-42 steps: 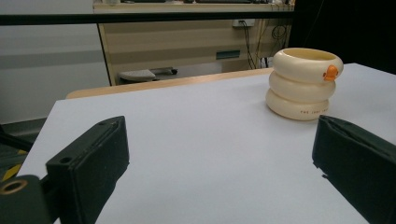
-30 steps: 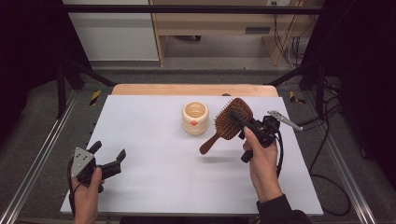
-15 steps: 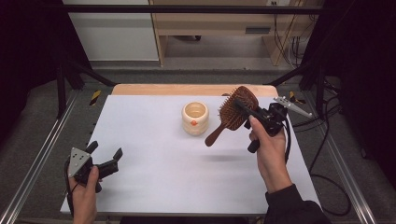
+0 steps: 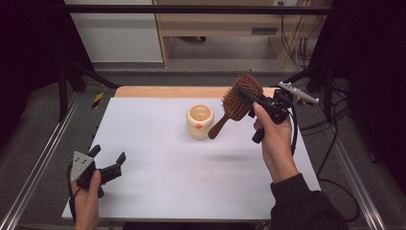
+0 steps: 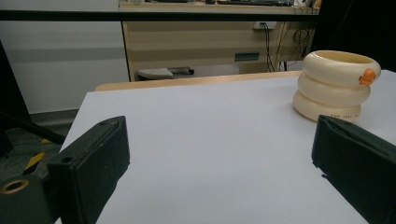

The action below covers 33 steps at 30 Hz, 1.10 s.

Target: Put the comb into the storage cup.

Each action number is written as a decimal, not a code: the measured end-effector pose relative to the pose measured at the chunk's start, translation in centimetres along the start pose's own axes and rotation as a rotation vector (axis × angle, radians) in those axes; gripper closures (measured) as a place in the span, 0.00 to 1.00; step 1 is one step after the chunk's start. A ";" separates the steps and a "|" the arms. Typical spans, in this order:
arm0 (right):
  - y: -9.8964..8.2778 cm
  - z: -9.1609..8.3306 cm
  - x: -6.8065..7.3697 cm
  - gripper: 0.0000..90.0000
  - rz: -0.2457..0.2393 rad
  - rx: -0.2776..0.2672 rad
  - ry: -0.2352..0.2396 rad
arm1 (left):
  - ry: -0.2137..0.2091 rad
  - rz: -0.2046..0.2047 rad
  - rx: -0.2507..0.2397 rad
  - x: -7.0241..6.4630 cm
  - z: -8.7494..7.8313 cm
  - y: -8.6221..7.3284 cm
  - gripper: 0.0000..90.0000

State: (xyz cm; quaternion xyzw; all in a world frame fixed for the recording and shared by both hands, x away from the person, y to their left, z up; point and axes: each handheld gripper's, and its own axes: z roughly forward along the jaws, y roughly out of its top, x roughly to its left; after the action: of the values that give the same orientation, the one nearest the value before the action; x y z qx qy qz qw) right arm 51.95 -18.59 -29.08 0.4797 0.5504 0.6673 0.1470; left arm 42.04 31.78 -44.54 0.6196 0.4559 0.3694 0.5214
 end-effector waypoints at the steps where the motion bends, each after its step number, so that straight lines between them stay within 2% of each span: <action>1: 0.2 0.1 0.1 0.56 0.002 -0.001 0.000 | 0.000 0.001 0.001 0.0 0.0 0.0 0.05; 10: 1.3 1.7 0.3 0.56 0.027 -0.008 0.009 | 0.001 -0.001 0.003 0.1 0.0 -0.1 0.05; 17: 2.1 3.3 1.0 0.56 0.018 -0.007 0.010 | -0.002 -0.002 0.004 0.1 0.0 -0.1 0.04; 24: 2.8 4.4 1.5 0.56 0.029 -0.013 0.016 | -0.003 -0.005 0.009 0.1 0.1 -0.1 0.04; 33: 3.7 5.8 1.2 0.56 0.025 -0.020 -0.020 | -0.002 -0.010 0.012 0.2 0.2 -0.2 0.04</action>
State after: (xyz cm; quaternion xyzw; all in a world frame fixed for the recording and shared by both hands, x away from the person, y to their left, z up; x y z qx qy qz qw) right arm 57.27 -15.61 -25.66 0.4918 0.5360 0.6698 0.1489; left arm 42.24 31.93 -44.81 0.6209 0.4604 0.3634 0.5201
